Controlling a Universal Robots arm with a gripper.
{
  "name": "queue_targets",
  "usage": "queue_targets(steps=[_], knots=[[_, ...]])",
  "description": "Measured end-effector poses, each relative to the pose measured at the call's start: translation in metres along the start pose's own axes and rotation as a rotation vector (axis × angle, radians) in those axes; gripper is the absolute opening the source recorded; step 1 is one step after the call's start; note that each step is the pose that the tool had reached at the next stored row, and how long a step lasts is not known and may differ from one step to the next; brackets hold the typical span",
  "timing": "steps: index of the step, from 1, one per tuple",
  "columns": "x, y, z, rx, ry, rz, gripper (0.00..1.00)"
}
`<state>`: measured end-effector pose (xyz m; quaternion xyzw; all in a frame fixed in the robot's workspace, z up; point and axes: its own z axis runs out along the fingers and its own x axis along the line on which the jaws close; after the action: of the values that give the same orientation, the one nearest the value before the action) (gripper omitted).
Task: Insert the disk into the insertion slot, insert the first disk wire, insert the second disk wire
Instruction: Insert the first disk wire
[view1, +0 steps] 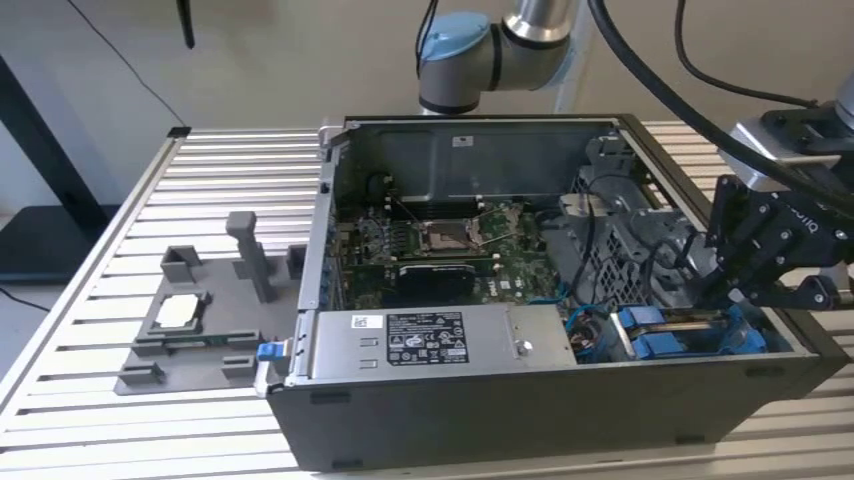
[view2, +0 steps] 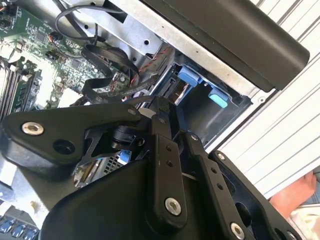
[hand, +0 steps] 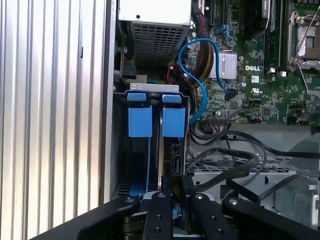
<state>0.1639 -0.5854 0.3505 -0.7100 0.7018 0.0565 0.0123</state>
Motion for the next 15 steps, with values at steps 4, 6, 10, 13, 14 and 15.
queue_targets(steps=[4, 6, 10, 13, 14, 15], knots=[[0.0, -0.0001, 0.0016, 0.0063, 0.0001, -0.001, 0.19], [0.0, -0.0002, 0.0027, 0.011, 0.0003, -0.001, 0.19], [-0.0007, -0.0004, 0.0062, 0.0162, 0.0001, -0.001, 0.19], [-0.0021, -0.0004, 0.0071, 0.022, -0.0002, 0.0, 0.19], [-0.0024, -0.0004, 0.0073, 0.0244, -0.0002, 0.0, 0.19], [-0.0024, -0.0005, 0.0077, 0.0263, -0.0004, 0.0, 0.19]])
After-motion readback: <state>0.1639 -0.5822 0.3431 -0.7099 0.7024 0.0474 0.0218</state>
